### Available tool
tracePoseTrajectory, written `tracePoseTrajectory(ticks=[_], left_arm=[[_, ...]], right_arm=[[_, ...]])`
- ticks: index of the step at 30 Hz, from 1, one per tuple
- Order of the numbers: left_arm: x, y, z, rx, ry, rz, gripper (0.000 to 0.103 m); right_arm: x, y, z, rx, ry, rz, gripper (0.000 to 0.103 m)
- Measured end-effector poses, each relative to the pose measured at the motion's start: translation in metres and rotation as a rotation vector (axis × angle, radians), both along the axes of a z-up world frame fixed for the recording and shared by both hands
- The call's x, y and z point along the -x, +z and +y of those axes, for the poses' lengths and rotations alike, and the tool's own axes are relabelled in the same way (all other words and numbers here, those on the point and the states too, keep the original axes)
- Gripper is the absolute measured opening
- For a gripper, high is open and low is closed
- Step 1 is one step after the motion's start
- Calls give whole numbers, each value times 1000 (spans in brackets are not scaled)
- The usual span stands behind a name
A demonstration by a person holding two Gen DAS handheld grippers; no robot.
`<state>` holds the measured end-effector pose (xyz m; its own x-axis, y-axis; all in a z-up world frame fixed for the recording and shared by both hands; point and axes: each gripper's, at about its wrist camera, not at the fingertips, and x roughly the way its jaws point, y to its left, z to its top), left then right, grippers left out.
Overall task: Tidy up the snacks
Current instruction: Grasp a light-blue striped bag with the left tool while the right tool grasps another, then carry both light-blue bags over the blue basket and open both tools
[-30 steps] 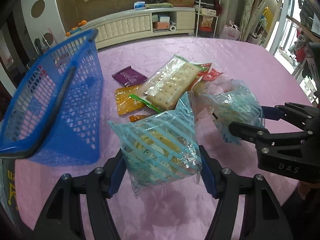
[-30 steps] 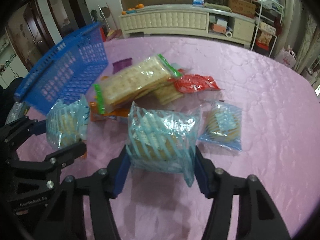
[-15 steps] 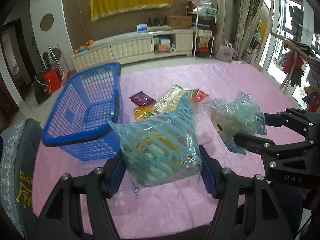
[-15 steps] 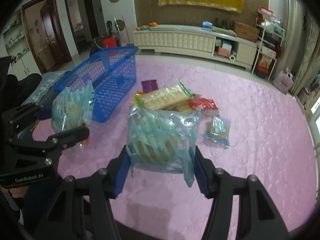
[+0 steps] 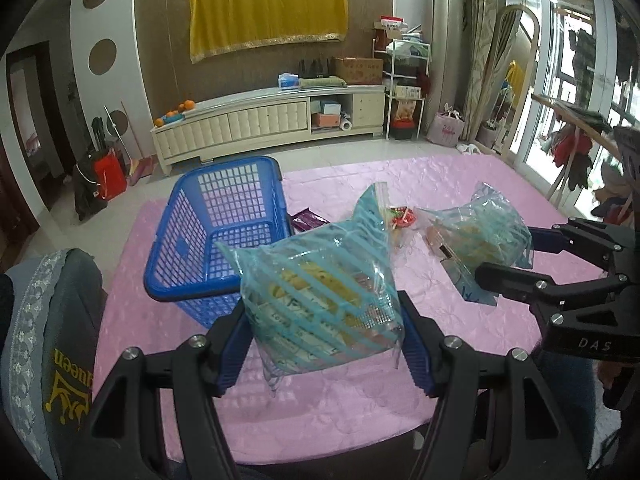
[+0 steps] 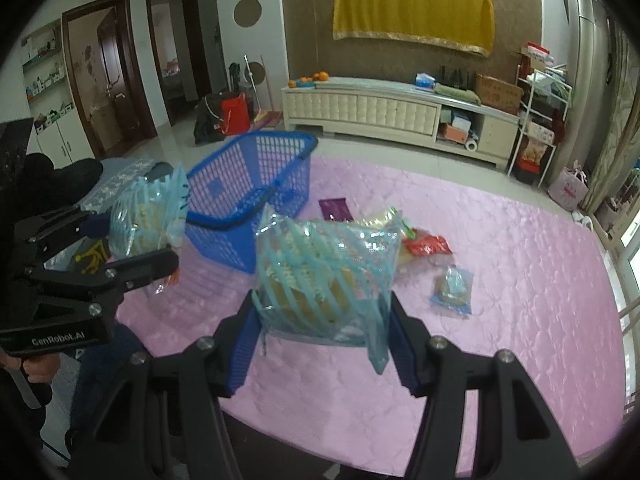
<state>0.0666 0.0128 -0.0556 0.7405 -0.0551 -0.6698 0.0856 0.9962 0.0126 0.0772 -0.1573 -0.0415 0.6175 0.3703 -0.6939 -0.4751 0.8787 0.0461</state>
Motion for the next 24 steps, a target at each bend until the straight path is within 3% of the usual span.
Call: tracePoseTrajectory(ticks=[11, 18, 24], left_arm=[[-21, 46, 64, 7, 28, -52, 64], [-44, 62, 108, 42, 52, -18, 64], [-63, 68, 128, 25, 70, -15, 64]], right_arm=[[-31, 36, 47, -7, 76, -40, 63], [-60, 60, 85, -9, 127, -71, 63], [-86, 66, 118, 0, 171, -65, 63]])
